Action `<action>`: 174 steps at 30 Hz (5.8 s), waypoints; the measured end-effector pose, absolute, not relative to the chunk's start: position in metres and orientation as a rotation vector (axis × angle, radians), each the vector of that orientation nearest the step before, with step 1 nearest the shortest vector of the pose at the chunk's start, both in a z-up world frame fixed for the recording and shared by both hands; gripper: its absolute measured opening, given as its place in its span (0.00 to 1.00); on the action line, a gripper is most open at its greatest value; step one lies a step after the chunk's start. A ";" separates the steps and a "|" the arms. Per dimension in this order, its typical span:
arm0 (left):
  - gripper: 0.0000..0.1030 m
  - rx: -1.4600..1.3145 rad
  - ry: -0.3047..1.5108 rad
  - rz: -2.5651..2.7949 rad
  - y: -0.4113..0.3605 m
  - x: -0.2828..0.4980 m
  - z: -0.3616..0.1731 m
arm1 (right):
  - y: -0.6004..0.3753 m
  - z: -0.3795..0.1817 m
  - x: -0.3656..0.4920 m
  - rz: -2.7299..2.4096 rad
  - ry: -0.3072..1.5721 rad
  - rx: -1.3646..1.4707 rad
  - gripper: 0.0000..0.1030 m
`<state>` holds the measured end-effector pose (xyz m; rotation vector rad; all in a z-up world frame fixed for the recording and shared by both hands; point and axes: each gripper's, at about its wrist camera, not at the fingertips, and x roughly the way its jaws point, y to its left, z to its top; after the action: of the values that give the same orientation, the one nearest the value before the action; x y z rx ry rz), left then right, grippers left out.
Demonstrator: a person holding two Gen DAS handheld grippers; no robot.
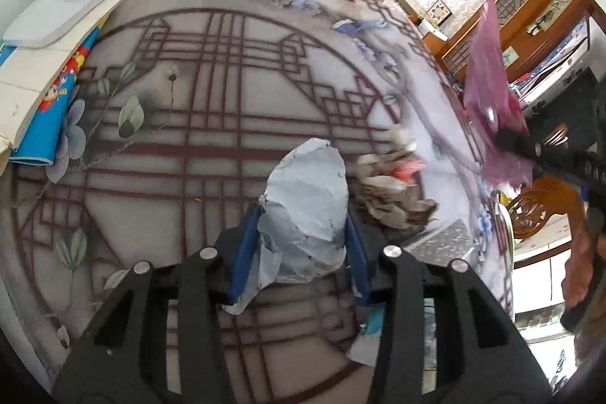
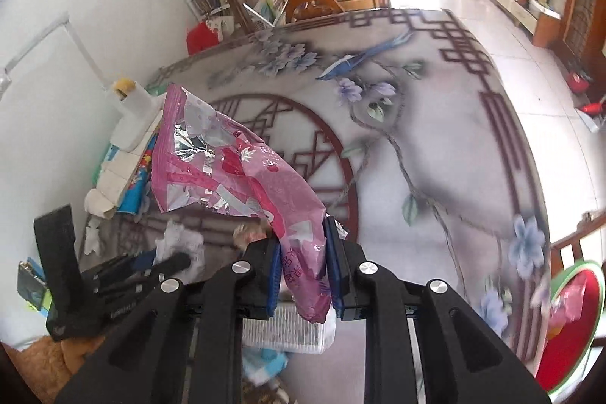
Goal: Collect trash
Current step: 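Lift the blue paper and pink foil bag above the table with both tools, then carry blue paper and pink foil bag to the red bin and open both tools, then move both tools back over the trash on the table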
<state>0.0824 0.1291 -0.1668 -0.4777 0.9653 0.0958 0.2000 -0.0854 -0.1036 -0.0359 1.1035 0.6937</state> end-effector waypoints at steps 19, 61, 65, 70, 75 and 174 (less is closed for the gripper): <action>0.41 -0.420 0.891 -0.054 0.066 0.068 -0.117 | -0.177 -0.088 0.109 0.513 1.044 0.165 0.20; 0.42 -0.299 0.904 -0.239 -0.048 0.055 -0.090 | -0.293 -0.094 0.065 0.376 1.002 0.336 0.20; 0.42 -0.295 0.907 -0.242 -0.059 0.057 -0.090 | -0.305 -0.097 0.067 0.369 1.008 0.342 0.20; 0.42 -0.290 0.913 -0.259 -0.076 0.064 -0.092 | -0.322 -0.099 0.070 0.352 1.007 0.351 0.20; 0.42 -0.283 0.912 -0.277 -0.090 0.071 -0.092 | -0.339 -0.098 0.073 0.332 1.000 0.359 0.20; 0.82 -0.068 1.149 -0.002 -0.006 0.125 -0.152 | -0.397 -0.143 0.125 0.294 1.154 0.495 0.70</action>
<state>0.1245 -0.0056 -0.1523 -0.0679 1.1490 -0.0016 0.1251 -0.3973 -0.1426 0.4947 1.1543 0.2944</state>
